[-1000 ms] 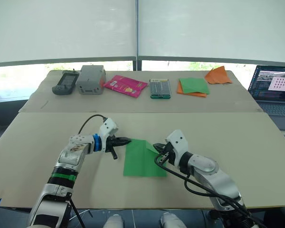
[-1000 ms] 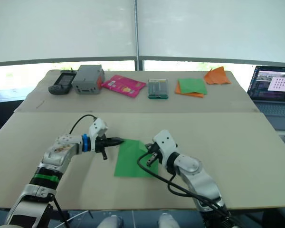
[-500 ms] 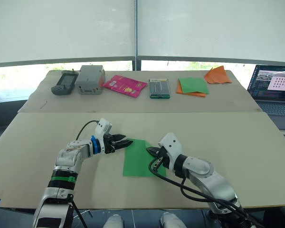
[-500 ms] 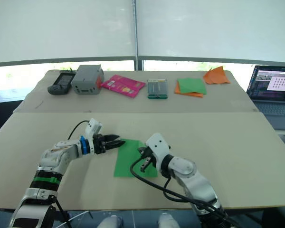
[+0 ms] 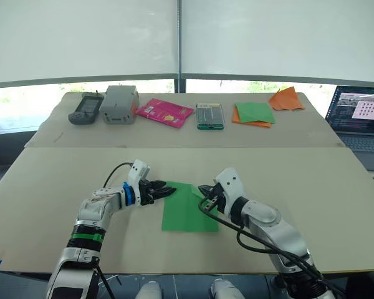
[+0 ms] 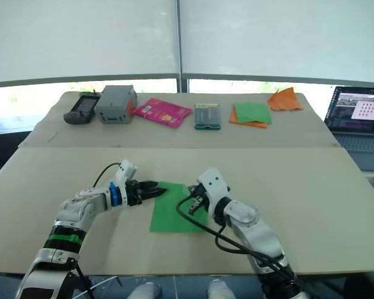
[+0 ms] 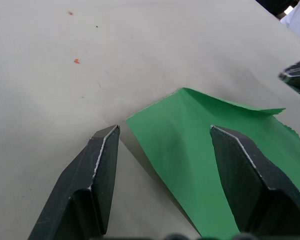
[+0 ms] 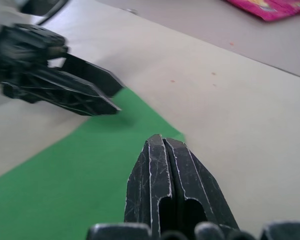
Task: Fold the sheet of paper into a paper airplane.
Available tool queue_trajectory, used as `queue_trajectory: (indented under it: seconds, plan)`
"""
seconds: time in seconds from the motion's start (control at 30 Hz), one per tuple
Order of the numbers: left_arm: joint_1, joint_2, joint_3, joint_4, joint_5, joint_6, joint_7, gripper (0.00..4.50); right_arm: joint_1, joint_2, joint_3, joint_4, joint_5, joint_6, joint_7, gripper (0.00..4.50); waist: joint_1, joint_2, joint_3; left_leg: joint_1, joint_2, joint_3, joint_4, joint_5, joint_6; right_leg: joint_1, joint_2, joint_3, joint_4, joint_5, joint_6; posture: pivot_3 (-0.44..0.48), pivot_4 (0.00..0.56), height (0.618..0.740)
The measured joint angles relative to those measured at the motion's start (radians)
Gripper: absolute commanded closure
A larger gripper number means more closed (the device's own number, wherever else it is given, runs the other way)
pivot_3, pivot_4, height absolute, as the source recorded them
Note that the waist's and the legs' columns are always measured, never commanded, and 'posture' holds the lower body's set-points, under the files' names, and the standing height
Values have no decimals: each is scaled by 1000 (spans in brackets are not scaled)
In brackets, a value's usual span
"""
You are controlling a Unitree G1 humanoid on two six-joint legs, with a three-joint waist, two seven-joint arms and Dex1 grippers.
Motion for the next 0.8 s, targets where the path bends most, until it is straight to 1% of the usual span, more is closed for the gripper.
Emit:
queue_trajectory:
  seconds: [0.13, 0.33, 0.43, 0.8]
  plan:
    - [0, 0, 1, 1, 0, 0, 0, 1432, -16, 8, 18, 65, -18, -35, -1, 4500, -3, 0, 0, 0, 0, 0, 0, 0, 0, 0, 0, 0, 0, 1, 2, 0, 150, 740]
    - [0, 12, 2, 1, -1, 4, -6, 1432, -20, 41, 95, 101, -40, -47, 15, 4500, -4, 0, 0, 0, 0, 0, 0, 0, 0, 0, 0, 0, 0, 2, 3, 0, 150, 740]
    - [0, 23, 2, 0, -1, 6, -8, 1432, -10, 43, 95, 143, -55, -51, 8, 4500, -3, 0, 0, 0, 0, 0, 0, 0, 0, 0, 0, 0, 0, 1, 2, 0, 150, 740]
    - [14, 35, 11, -6, -9, 14, -2, 1432, -8, 47, 101, 147, -76, -46, 12, 4500, -4, 0, 0, 5, 0, 0, 0, 0, 0, 0, 0, 0, 0, 0, 0, 0, 150, 740]
